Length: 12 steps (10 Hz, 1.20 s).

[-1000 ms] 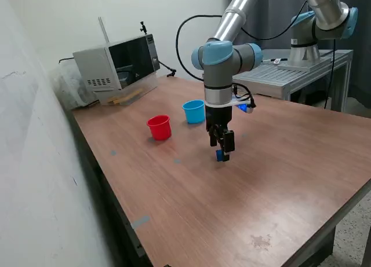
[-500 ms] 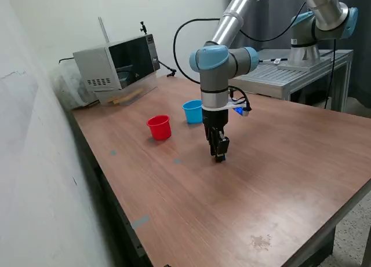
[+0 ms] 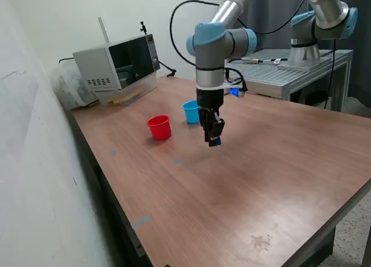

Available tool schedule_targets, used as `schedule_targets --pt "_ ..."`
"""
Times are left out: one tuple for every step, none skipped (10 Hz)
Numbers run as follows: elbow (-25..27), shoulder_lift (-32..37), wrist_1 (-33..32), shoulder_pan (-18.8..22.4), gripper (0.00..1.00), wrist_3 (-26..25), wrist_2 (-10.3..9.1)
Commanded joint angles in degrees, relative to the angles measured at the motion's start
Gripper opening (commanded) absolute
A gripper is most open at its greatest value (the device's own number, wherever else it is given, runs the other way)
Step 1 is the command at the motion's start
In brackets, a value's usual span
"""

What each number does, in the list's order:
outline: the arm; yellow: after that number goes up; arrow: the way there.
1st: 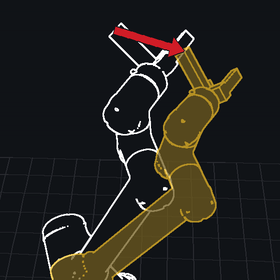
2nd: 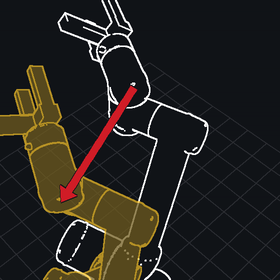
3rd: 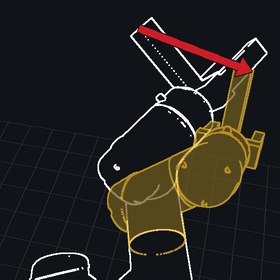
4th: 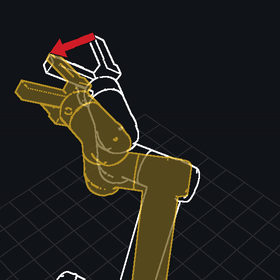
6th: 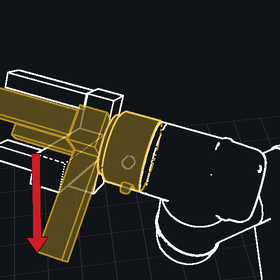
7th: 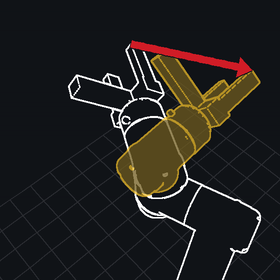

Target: Place red objects in the red bin, and blue objects in the blue bin.

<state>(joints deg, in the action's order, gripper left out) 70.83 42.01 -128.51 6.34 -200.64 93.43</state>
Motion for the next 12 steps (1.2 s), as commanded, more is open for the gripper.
schedule_targets --pt "3.32 7.61 2.21 0.16 0.00 1.30 0.09" --pt "5.35 10.08 2.22 0.16 0.00 2.35 0.09" --pt "7.11 11.67 2.22 -0.10 0.00 3.75 0.18" --pt "8.08 12.73 2.30 -3.49 0.00 4.72 0.18" --pt "9.74 13.18 2.30 -7.62 0.00 5.34 0.35" --pt "10.37 13.18 2.74 -11.83 0.00 5.69 0.44" --pt "10.64 13.18 3.79 -15.10 0.00 6.31 0.53" --pt "11.34 13.18 3.80 -17.74 0.00 7.01 0.53" --pt "12.04 13.18 3.80 -20.20 0.00 7.45 0.53" --pt "12.92 13.18 3.88 -21.44 0.00 7.80 0.61" --pt "13.97 13.18 4.32 -22.33 0.00 7.81 0.62" --pt "14.85 13.27 5.02 -22.42 0.00 7.81 0.70"
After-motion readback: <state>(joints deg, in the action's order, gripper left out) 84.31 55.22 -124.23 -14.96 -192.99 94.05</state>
